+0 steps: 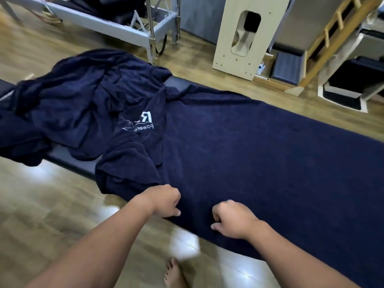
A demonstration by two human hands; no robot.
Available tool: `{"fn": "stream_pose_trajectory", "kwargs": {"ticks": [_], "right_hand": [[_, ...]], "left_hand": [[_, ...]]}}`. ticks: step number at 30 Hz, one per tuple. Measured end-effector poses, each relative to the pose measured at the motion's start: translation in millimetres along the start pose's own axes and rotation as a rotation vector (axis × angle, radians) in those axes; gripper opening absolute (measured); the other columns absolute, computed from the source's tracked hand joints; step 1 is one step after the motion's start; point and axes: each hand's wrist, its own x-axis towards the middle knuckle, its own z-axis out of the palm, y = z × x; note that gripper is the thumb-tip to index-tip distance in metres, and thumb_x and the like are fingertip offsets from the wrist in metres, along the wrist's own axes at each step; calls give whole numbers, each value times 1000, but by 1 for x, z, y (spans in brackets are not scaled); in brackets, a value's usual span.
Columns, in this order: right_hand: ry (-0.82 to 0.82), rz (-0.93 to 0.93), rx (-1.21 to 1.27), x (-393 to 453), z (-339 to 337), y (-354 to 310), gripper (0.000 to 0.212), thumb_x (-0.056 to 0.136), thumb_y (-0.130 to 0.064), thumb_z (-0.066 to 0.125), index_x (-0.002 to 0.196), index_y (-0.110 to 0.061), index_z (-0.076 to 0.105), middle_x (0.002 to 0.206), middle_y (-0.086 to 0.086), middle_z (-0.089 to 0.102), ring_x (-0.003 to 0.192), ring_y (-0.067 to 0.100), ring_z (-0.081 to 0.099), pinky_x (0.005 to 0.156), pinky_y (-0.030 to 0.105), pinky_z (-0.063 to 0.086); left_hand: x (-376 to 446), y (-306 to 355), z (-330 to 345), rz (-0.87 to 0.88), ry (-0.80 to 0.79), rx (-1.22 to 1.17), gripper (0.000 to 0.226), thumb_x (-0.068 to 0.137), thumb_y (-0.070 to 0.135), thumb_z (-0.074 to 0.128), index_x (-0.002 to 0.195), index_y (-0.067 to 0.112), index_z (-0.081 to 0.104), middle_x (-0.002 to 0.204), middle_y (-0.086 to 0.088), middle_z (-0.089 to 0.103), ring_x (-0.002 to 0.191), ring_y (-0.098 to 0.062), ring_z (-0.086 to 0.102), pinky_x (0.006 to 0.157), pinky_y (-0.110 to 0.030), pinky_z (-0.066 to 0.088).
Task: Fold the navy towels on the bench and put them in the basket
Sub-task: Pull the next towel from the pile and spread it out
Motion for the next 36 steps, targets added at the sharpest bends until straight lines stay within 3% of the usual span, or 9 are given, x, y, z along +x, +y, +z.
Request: {"fn": "stream_pose_trajectory", "kwargs": {"ticks": [5, 9, 16, 21, 23, 26, 30, 33, 36], "right_hand": [[255, 119, 77, 38, -22, 4, 20, 98, -41, 56, 102, -22, 60, 106, -4, 51, 105, 22, 51, 88, 36, 47], [332, 207, 111, 73, -46, 12, 28, 98, -38, 55, 123, -26, 60, 124, -7, 47, 113, 20, 43, 96, 35, 43], [400, 275, 142, 151, -111, 50, 43, 98, -37, 56, 139, -24, 53, 140, -5, 43, 123, 24, 42, 98, 37, 44], [411, 324, 154, 217, -165, 77, 47, 97, -37, 56, 141, -23, 50, 148, -1, 39, 128, 30, 39, 100, 44, 44], [402, 344, 180, 241, -185, 88, 50, 96, -39, 56, 143, -25, 47, 156, 1, 31, 135, 33, 33, 102, 48, 41], [404, 406, 237, 271, -212, 104, 54, 98, -44, 53, 148, -28, 40, 161, 1, 23, 142, 36, 25, 106, 52, 36], [494, 474, 222, 301, -241, 124, 44, 104, -41, 41, 145, -24, 39, 142, 8, 47, 125, 38, 44, 91, 49, 43], [470, 504, 191, 319, -260, 136, 33, 103, -23, 42, 136, -24, 43, 112, 11, 65, 98, 37, 59, 70, 40, 44], [389, 545, 128, 335, -281, 133, 23, 94, -7, 46, 111, -20, 55, 99, 7, 65, 84, 33, 55, 66, 36, 42]], "left_hand": [[25, -28, -21, -106, 362, 51, 15, 100, 31, 49, 105, 17, 52, 115, -5, 58, 107, -31, 61, 76, -39, 43], [50, -49, -47, -150, 487, 243, 16, 94, 22, 50, 108, 17, 55, 112, -4, 53, 103, -26, 56, 73, -36, 36], [115, -76, -113, -242, 427, 267, 28, 95, 27, 52, 121, 18, 46, 121, -7, 39, 106, -30, 49, 72, -42, 37], [170, -92, -162, -262, 354, 329, 60, 97, 37, 48, 151, 29, 24, 160, -15, 12, 131, -34, 37, 94, -52, 39], [189, -97, -179, -289, 296, 304, 71, 98, 43, 44, 158, 35, 8, 166, -15, -4, 141, -36, 25, 99, -58, 35], [213, -104, -203, -332, 247, 191, 72, 98, 51, 34, 159, 40, -3, 168, -14, -6, 147, -39, 13, 106, -71, 25], [242, -126, -229, -451, 343, 114, 71, 99, 62, 26, 160, 38, -1, 167, -18, 1, 149, -39, 10, 108, -81, 10], [258, -142, -232, -429, 399, 143, 76, 96, 66, 26, 160, 32, 6, 166, -18, 5, 147, -36, 12, 107, -77, 19], [262, -153, -222, -363, 514, 213, 77, 92, 68, 28, 158, 28, 20, 161, -15, 20, 137, -34, 27, 98, -66, 32]]}}
